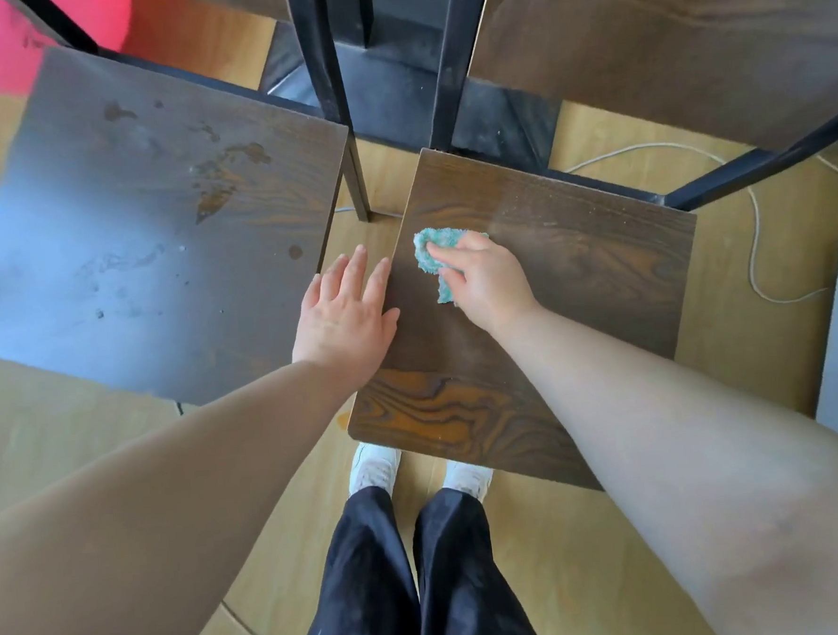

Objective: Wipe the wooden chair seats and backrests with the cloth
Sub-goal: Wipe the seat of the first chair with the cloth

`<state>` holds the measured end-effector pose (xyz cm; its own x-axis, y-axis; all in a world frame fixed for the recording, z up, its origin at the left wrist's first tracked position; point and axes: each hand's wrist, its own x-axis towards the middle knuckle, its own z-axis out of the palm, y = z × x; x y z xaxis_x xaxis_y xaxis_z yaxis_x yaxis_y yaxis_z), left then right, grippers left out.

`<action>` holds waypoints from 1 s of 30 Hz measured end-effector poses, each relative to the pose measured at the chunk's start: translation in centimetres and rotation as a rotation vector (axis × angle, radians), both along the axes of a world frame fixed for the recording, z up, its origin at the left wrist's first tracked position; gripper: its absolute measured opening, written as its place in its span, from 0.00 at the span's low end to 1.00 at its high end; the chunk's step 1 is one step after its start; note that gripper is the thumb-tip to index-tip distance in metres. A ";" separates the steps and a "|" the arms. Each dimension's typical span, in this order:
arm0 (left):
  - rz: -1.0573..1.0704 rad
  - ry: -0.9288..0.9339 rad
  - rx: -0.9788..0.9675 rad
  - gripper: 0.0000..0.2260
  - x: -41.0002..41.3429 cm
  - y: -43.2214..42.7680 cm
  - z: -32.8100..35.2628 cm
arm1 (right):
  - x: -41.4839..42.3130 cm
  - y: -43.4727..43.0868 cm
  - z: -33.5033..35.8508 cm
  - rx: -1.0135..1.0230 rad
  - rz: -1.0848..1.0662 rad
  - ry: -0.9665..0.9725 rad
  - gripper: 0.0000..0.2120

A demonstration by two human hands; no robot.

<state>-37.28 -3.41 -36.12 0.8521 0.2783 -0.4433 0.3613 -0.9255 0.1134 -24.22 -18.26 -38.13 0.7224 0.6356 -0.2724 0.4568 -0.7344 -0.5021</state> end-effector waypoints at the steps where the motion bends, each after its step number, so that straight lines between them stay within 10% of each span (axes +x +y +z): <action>1: -0.008 0.007 0.001 0.27 -0.8 -0.2 -0.1 | -0.9 -0.4 0.0 0.007 0.008 0.004 0.18; 30: -0.036 0.073 -0.043 0.26 -12.3 -2.4 -0.8 | -19.2 -5.8 1.7 -0.016 0.039 0.256 0.18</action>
<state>-49.59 -5.80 -36.96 0.8264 0.2277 -0.5150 0.3366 -0.9329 0.1277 -43.39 -24.08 -36.40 0.6036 0.6560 -0.4532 0.3445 -0.7272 -0.5938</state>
